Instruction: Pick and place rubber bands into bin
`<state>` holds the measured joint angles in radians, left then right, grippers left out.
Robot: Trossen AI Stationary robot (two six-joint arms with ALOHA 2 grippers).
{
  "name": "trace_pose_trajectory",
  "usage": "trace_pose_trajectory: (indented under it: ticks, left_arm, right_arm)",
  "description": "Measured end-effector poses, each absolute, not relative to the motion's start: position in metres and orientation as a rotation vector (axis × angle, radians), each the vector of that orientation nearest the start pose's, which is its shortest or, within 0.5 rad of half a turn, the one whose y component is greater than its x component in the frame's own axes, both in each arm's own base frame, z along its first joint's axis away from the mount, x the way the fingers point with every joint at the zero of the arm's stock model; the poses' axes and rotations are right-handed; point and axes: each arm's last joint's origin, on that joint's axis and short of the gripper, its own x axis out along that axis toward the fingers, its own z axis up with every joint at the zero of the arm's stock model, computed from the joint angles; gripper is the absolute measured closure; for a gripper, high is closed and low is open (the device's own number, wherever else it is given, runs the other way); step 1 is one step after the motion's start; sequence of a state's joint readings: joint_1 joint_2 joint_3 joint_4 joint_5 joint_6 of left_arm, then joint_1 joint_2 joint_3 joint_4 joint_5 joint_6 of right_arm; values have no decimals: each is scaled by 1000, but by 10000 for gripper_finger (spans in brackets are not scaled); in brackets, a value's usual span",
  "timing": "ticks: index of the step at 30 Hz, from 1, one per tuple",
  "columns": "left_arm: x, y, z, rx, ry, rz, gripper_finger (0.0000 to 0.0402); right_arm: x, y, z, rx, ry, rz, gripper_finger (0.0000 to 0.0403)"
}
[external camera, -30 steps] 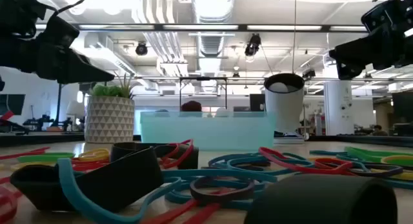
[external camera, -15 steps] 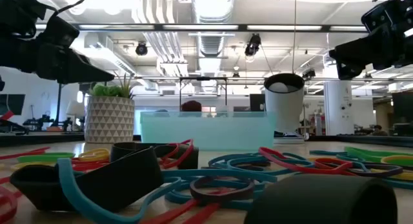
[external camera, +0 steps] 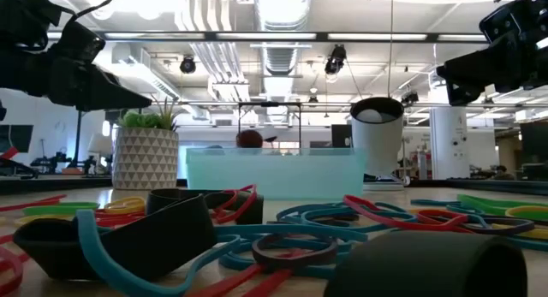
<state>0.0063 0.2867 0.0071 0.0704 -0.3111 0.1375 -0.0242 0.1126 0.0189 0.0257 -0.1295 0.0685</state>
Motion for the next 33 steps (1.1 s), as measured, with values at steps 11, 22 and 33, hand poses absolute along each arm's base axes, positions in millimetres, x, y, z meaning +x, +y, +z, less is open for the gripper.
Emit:
trace_pose_trajectory:
  ticks: [11, 22, 33]
  left_arm:
    - [112, 10, 148, 168, 229, 302, 248]
    - [112, 10, 148, 168, 229, 302, 248]
    - [112, 10, 148, 168, 230, 301, 248]
  right_arm:
    - [103, 1, 163, 73, 71, 103, 335]
    - [104, 1, 164, 81, 70, 103, 335]
    - [104, 0, 175, 174, -48, 81, 335]
